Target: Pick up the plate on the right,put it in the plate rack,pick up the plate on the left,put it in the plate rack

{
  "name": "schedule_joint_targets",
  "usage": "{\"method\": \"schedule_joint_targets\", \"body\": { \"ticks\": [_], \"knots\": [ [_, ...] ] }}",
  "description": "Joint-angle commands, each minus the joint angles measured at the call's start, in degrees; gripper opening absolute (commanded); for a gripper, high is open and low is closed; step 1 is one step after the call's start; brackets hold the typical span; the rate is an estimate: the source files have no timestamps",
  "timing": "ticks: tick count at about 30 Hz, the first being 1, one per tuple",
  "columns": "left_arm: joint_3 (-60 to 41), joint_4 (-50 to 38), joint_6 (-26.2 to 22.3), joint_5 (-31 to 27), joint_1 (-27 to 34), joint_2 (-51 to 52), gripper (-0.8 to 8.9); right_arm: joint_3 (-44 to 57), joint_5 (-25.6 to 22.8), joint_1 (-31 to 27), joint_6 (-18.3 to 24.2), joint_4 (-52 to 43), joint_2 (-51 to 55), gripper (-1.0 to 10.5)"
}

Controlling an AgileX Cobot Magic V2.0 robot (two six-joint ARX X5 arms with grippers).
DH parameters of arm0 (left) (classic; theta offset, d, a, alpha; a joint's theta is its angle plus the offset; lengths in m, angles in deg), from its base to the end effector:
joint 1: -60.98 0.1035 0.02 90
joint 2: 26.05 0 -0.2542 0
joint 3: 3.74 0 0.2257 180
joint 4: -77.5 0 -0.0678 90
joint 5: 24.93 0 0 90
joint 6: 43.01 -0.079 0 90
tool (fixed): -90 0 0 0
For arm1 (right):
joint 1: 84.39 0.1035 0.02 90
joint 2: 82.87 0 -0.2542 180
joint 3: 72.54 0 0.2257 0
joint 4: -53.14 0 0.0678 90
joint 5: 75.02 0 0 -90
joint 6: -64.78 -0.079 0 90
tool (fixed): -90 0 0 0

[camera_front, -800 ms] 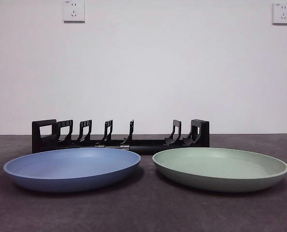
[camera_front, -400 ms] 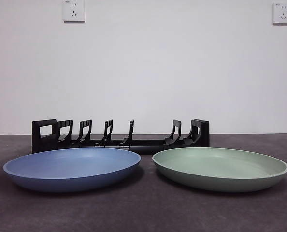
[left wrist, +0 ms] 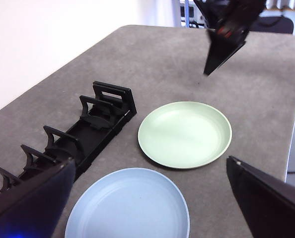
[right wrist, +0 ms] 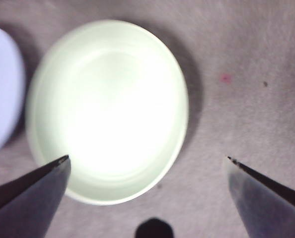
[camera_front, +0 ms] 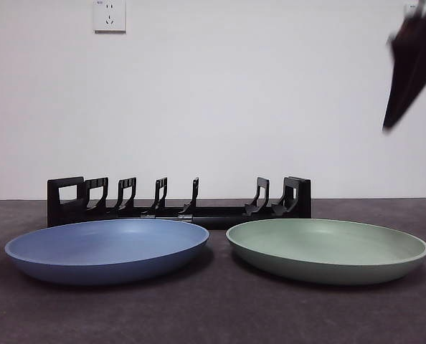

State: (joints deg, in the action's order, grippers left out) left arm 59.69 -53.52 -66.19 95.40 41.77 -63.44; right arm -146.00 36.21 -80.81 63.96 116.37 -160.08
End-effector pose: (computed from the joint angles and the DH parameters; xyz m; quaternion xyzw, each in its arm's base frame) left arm 0.1248 -0.0857 0.3039 0.1599 0.1114 -0.4420 0.8756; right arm 0.2420 0.0438 0.2065 0.0905 0.5465 0.1753 0.8139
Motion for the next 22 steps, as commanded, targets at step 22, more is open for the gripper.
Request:
{"method": "schedule_joint_targets", "body": {
  "ticks": [22],
  "knots": [
    [0.20, -1.75, -3.02, -5.05, -4.15, -3.13, 6.02, 0.02, -4.46, 4.17, -0.11, -9.60, -18.91, 3.7]
  ]
}}
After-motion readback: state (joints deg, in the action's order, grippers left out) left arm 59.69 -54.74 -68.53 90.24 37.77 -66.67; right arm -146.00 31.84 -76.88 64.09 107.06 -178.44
